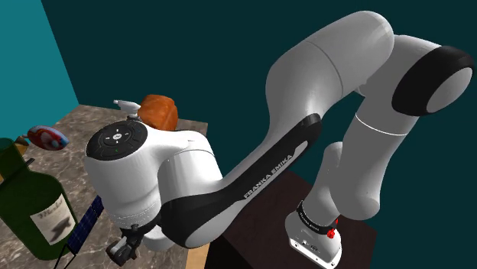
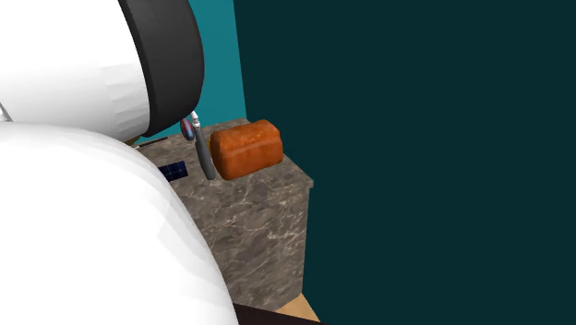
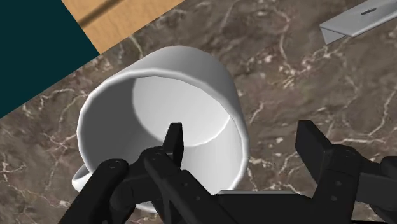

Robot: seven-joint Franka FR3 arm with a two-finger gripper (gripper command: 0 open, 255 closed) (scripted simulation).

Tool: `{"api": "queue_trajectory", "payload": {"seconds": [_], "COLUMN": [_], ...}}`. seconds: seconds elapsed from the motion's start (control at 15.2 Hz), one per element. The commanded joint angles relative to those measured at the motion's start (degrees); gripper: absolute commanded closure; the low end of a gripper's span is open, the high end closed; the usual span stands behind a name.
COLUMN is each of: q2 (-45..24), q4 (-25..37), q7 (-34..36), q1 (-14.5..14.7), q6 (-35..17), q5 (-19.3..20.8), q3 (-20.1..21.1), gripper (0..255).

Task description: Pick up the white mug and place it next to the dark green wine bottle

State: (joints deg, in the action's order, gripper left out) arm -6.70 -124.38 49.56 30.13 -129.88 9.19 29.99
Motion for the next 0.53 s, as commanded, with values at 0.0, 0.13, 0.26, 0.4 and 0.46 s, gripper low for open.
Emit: {"api": "queue_trajectory", "payload": {"seconds": [0.0,0.13,0.26,0.4,0.46], "q2": [0.00,0.00,2.38,4.25,4.25], "q4": [0.00,0.00,1.53,3.17,3.17], "q7": [0.00,0.00,-1.29,-2.26,-2.26], "q1": [0.00,0.00,-0.19,-0.28,-0.26], "q6": [0.00,0.00,3.49,6.67,6.67], "q5": [0.00,0.00,-1.88,-3.28,-3.28], "q3": [0.00,0.00,0.37,0.54,0.52], "gripper": [0,0,0,0,0]}}
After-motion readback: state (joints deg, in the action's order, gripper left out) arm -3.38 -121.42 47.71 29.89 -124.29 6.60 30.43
